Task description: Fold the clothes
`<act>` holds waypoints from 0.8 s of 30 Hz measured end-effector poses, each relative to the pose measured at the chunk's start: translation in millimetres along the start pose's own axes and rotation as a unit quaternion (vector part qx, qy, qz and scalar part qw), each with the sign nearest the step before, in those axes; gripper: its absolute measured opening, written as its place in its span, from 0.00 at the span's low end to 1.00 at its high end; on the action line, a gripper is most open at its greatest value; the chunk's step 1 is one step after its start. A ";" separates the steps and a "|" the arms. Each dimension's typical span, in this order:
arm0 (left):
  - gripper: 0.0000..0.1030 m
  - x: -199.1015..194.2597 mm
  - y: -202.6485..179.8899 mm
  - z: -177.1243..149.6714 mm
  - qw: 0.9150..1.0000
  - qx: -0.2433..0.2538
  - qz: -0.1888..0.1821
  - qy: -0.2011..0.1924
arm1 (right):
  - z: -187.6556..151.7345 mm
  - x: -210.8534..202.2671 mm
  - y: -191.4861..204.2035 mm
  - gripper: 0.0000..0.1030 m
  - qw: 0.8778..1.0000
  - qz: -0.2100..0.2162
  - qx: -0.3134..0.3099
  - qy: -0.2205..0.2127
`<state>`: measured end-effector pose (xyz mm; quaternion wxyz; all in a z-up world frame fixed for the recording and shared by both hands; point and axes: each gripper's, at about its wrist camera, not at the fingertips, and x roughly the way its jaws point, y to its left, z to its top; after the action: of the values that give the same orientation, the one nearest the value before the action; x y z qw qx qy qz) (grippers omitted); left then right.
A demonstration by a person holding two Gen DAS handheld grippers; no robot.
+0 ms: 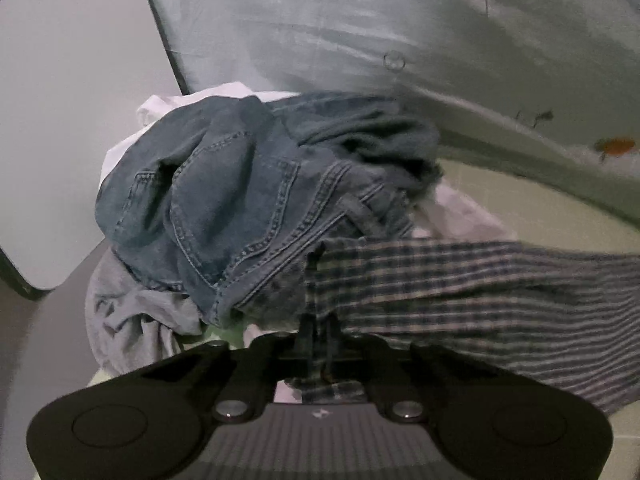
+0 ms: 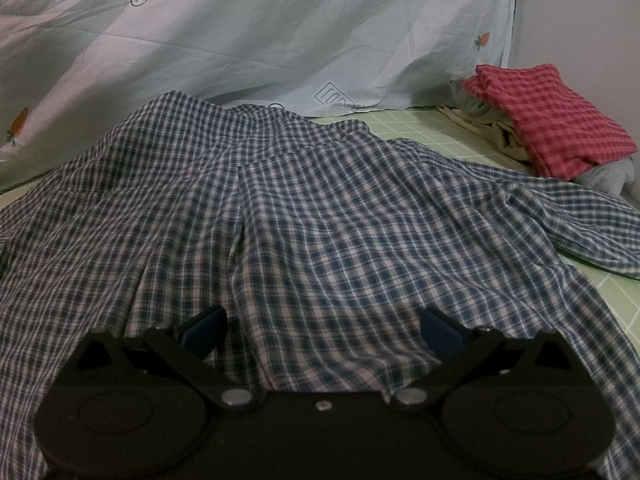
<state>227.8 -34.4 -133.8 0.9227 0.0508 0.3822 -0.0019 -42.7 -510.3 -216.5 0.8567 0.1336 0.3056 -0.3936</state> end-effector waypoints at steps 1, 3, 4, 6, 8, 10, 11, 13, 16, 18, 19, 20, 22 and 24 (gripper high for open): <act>0.05 -7.5 0.5 0.6 1.000 -0.009 -0.006 -0.003 | 0.0 0.0 0.0 1.00 1.000 0.000 0.000 0.000; 0.04 -25.7 0.2 1.2 1.000 -0.022 -0.018 -0.012 | 0.0 -0.1 -0.3 1.00 1.000 0.001 0.001 0.000; 0.04 -36.2 -0.6 1.3 0.999 -0.027 -0.024 -0.018 | -0.1 -0.1 -0.4 1.00 1.000 0.001 0.001 0.000; 0.04 -57.7 -5.7 0.3 0.998 -0.034 -0.039 -0.024 | -0.1 -0.4 -0.5 1.00 1.000 0.002 0.001 0.000; 0.04 -81.1 -7.1 -4.1 0.996 -0.052 -0.064 -0.028 | -0.1 -0.6 -1.1 1.00 1.000 0.003 0.001 0.000; 0.04 -101.4 -6.2 -9.8 0.994 -0.071 -0.078 -0.028 | -0.1 -1.0 -1.6 1.00 1.000 0.004 0.001 0.000; 0.04 -111.8 -4.9 -12.9 0.993 -0.084 -0.084 -0.027 | -0.1 -1.2 -1.8 1.00 1.000 0.005 0.001 0.000; 0.03 -134.4 -1.1 -18.6 0.988 -0.115 -0.099 -0.029 | 0.3 -1.3 -2.1 1.00 1.000 0.006 0.001 0.000; 0.03 -169.6 -2.0 -22.1 0.981 -0.140 -0.126 -0.048 | 0.4 -1.6 -2.8 1.00 1.000 0.007 0.001 -0.001; 0.03 -194.8 -7.5 -20.1 0.978 -0.145 -0.135 -0.065 | 0.4 -1.7 -3.5 1.00 1.000 0.008 0.001 -0.001; 0.03 -207.2 -10.0 -18.8 0.976 -0.149 -0.141 -0.073 | 0.3 -1.9 -3.7 1.00 1.000 0.009 0.001 -0.001; 0.03 -219.6 -12.4 -17.3 0.974 -0.154 -0.148 -0.080 | 0.3 -2.0 -3.9 1.00 1.000 0.010 0.001 -0.001; 0.03 -244.0 -14.3 -11.8 0.965 -0.177 -0.171 -0.092 | 0.2 -2.2 -4.4 1.00 1.000 0.011 0.001 -0.001; 0.03 -267.9 -16.2 -6.6 0.957 -0.196 -0.187 -0.104 | 0.0 -2.2 -4.7 1.00 1.000 0.012 0.001 -0.001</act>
<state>32.8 -59.3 49.1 0.9324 -0.2038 0.2795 -0.1047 -47.3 -512.1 -215.0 0.8614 0.1381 0.3026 -0.3838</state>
